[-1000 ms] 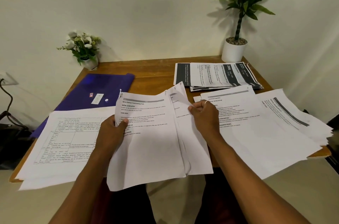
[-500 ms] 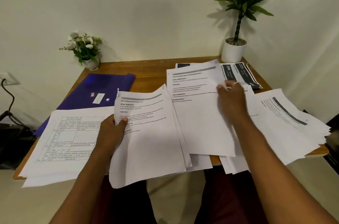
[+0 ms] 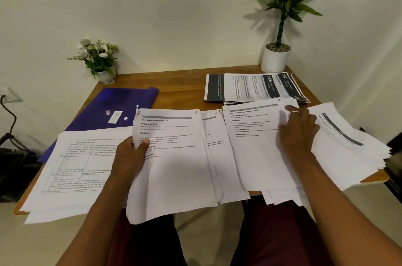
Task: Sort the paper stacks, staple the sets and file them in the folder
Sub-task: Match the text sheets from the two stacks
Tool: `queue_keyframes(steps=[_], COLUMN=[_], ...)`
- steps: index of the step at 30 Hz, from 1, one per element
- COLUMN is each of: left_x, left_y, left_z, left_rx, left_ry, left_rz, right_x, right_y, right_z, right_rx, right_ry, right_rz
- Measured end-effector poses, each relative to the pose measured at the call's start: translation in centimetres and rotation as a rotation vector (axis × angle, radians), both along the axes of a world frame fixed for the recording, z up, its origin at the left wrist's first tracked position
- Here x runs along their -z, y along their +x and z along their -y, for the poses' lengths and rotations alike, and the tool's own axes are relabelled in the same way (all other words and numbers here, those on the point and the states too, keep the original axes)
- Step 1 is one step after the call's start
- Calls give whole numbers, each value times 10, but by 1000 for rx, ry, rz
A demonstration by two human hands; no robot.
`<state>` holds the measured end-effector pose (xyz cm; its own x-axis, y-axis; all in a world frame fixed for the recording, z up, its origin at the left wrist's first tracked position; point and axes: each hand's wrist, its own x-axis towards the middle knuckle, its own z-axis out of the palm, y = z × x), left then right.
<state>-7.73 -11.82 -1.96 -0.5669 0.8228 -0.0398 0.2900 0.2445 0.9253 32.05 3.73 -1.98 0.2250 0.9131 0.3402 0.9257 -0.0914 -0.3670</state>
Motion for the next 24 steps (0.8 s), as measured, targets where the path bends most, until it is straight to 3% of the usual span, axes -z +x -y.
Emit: queue_keyframes(steps=[3,6,9,11,16,24], left_x=[0,1,0,1,5,9], left_y=[1,2,3,2,-1,-6], left_z=[0,0,0,0,0,-1], left_rx=[-1,-6,-5,-6,-11,-16], left_ry=[0,14,21,33,62,66], left_rz=[-5,17,19,25,36,91], right_x=[0,-6,-14,-14,-6,-21], right_y=[-15,-45,-86,-108,-130,-125], right_z=[0,9,29,37,40,24], right_rx=[-128,-359,-529,-577,-539,-554], right_ry=[117,148,10,-162,-368,-557], right_rz=[51,-42,-344,-416,-55,211])
